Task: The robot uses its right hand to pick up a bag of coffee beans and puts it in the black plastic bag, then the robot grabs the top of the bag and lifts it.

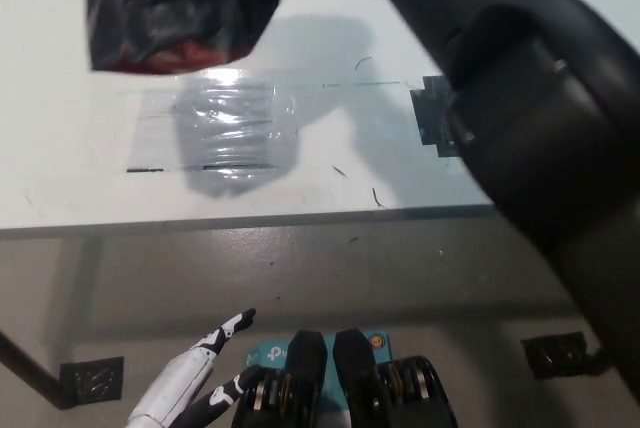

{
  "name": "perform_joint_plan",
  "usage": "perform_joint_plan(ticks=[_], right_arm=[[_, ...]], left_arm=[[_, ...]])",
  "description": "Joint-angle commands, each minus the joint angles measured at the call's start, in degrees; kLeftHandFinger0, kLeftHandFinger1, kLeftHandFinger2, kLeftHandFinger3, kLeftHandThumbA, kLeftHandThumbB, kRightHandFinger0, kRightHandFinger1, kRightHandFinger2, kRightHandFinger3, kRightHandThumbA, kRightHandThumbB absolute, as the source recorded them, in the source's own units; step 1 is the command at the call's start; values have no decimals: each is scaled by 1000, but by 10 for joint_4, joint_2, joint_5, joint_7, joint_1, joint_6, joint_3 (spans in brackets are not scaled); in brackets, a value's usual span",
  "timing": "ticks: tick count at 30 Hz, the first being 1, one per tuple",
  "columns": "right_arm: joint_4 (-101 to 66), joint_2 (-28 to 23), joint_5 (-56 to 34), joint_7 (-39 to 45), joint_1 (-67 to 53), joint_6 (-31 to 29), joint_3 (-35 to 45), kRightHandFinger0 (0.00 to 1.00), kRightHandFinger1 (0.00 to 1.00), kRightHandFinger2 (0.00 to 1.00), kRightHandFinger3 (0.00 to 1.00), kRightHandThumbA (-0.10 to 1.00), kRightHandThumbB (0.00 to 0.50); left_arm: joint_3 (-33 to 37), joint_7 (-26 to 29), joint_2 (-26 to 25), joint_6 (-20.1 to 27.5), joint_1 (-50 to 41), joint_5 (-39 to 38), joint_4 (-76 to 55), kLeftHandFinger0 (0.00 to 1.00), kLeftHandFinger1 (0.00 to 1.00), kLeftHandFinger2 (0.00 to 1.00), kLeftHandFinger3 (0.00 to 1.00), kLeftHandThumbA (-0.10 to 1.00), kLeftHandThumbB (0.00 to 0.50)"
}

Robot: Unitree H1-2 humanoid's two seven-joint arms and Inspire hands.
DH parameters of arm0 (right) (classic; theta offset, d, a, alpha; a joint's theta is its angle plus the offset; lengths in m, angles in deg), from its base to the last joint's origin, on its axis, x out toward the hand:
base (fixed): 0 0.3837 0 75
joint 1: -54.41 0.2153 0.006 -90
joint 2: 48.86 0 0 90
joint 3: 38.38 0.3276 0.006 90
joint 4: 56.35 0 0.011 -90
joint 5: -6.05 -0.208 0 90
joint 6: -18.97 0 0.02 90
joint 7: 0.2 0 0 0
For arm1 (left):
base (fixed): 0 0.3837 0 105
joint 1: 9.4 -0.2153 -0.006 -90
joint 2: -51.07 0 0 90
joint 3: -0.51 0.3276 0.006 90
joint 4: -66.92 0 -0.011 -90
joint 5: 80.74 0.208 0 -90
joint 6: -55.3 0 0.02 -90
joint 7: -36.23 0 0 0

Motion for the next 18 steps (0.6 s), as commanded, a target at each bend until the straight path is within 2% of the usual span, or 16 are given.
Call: perform_joint_plan(ticks=[1, 5, 7, 10, 12, 15, 18], right_arm=[[0, 17, -6, -55, 62, 3, 4, 0, 128, 584, 603, -100, 225], [5, 25, -4, -54, 51, 6, 2, 0, 106, 578, 616, -100, 226], [9, 30, -7, -50, 39, 9, 3, 0, 117, 605, 647, -100, 213], [12, 31, -3, -55, 27, 7, -1, 0, 127, 629, 678, -100, 221], [15, 27, -3, -52, 19, 9, -1, 0, 126, 639, 705, -100, 221], [18, 17, -3, -55, 9, 6, -2, 0, 126, 644, 688, -100, 220], [20, 7, -5, -51, 5, 9, 0, 0, 161, 677, 751, -100, 211]], left_arm=[[3, -13, -11, -7, 6, 8, -26, 1000, 1000, 1000, 1000, 1000, 135], [4, -17, -10, -7, 8, 4, -26, 1000, 1000, 1000, 1000, 1000, 147], [4, -17, -11, -7, 8, 8, -28, 1000, 1000, 1000, 1000, 1000, 144], [4, -21, -12, -9, 10, 9, -30, 1000, 1000, 1000, 1000, 1000, 149], [4, -25, -15, -12, 10, 10, -34, 1000, 1000, 1000, 1000, 1000, 138], [4, -26, -17, -12, 10, 12, -40, 1000, 1000, 1000, 1000, 1000, 126], [5, -27, -16, -16, 10, 17, -40, 1000, 1000, 1000, 1000, 1000, 142]])
